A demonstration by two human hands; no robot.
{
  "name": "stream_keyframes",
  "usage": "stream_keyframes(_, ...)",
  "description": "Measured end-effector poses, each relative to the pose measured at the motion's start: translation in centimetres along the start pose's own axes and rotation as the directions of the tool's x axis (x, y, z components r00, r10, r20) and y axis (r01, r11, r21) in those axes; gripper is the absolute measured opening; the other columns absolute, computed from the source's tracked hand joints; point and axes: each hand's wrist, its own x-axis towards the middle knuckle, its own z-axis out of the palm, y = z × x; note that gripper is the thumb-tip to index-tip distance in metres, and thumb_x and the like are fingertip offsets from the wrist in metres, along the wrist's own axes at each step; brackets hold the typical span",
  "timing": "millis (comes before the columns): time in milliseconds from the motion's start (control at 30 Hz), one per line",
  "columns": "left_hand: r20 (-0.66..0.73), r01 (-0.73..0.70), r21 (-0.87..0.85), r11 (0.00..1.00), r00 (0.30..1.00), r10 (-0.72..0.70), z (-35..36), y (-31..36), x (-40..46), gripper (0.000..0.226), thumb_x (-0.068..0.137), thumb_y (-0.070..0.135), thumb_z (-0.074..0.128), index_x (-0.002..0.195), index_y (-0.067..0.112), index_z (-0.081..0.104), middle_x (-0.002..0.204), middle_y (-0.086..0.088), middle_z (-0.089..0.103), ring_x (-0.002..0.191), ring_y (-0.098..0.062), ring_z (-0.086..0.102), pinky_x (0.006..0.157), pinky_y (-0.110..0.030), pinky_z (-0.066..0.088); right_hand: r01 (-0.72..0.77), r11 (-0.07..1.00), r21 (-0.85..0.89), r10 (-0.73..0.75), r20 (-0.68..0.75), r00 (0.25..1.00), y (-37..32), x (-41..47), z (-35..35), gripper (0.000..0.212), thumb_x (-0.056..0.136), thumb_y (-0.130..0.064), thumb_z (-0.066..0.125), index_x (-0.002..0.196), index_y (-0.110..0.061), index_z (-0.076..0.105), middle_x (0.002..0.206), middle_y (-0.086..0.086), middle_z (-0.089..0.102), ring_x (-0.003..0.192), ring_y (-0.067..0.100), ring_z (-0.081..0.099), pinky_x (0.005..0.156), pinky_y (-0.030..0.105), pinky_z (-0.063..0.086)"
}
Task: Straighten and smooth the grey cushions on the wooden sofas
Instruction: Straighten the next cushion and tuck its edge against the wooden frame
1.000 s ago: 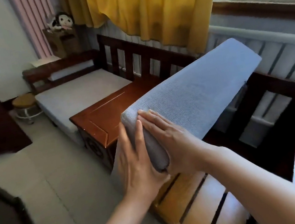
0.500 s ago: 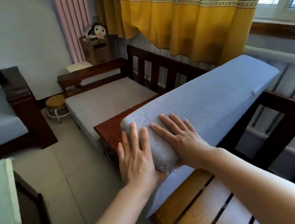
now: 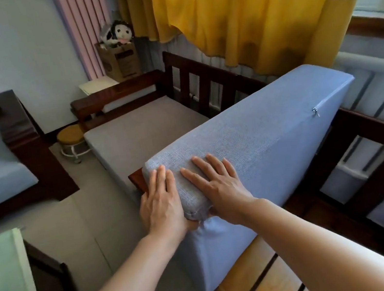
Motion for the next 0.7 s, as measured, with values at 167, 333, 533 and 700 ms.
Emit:
stream_keyframes(167, 0.063, 0.012, 0.077, 0.997, 0.998, -0.016, -0.7, 0.1, 0.5, 0.127, 0.064, 0.062, 0.072, 0.151, 0.011, -0.006, 0.159, -0.004, -0.015, 0.146, -0.016, -0.012, 0.113, -0.03, 0.023, 0.023, 1.0, 0.021, -0.022, -0.016, 1.0, 0.0, 0.3, 0.4, 0.096, 0.086, -0.035, 0.066, 0.15, -0.036, -0.004, 0.158, 0.001, -0.01, 0.143, 0.031, -0.016, 0.107, 0.041, -0.021)
stream_keyframes(333, 0.113, 0.026, 0.092, 0.995, 0.993, -0.037, -1.3, 0.7, 0.2, 0.131, 0.063, 0.064, 0.073, 0.151, 0.014, -0.01, 0.158, -0.002, -0.016, 0.146, -0.014, -0.012, 0.114, -0.028, 0.022, 0.098, 0.994, 0.04, -0.096, -0.047, 0.994, 0.6, -0.1, 1.0, 0.094, 0.086, -0.03, 0.066, 0.151, -0.033, -0.001, 0.158, 0.001, -0.006, 0.144, 0.031, -0.014, 0.101, 0.038, -0.026)
stream_keyframes(533, 0.249, 0.06, 0.145, 0.988, 0.964, -0.095, -3.1, 1.9, 0.2, 0.132, 0.064, 0.059, 0.074, 0.15, 0.016, -0.017, 0.157, -0.005, -0.022, 0.146, -0.017, -0.015, 0.113, -0.034, 0.026, 0.252, 0.966, 0.059, -0.248, -0.067, 0.966, 2.4, 0.0, 0.3, 0.095, 0.077, -0.029, 0.073, 0.151, -0.029, 0.013, 0.156, -0.001, 0.015, 0.142, 0.031, 0.009, 0.115, 0.04, 0.006)
stream_keyframes(700, 0.357, 0.137, 0.187, 0.973, 0.913, -0.197, -3.9, 4.8, 0.6, 0.127, 0.068, 0.062, 0.069, 0.148, 0.022, -0.022, 0.152, -0.024, -0.025, 0.144, -0.035, -0.018, 0.113, -0.044, 0.019, 0.223, 0.973, 0.055, -0.221, -0.041, 0.974, 5.6, -0.9, -0.9, 0.096, 0.075, -0.041, 0.074, 0.151, -0.027, 0.016, 0.157, -0.002, 0.016, 0.144, 0.029, 0.012, 0.115, 0.042, 0.008)
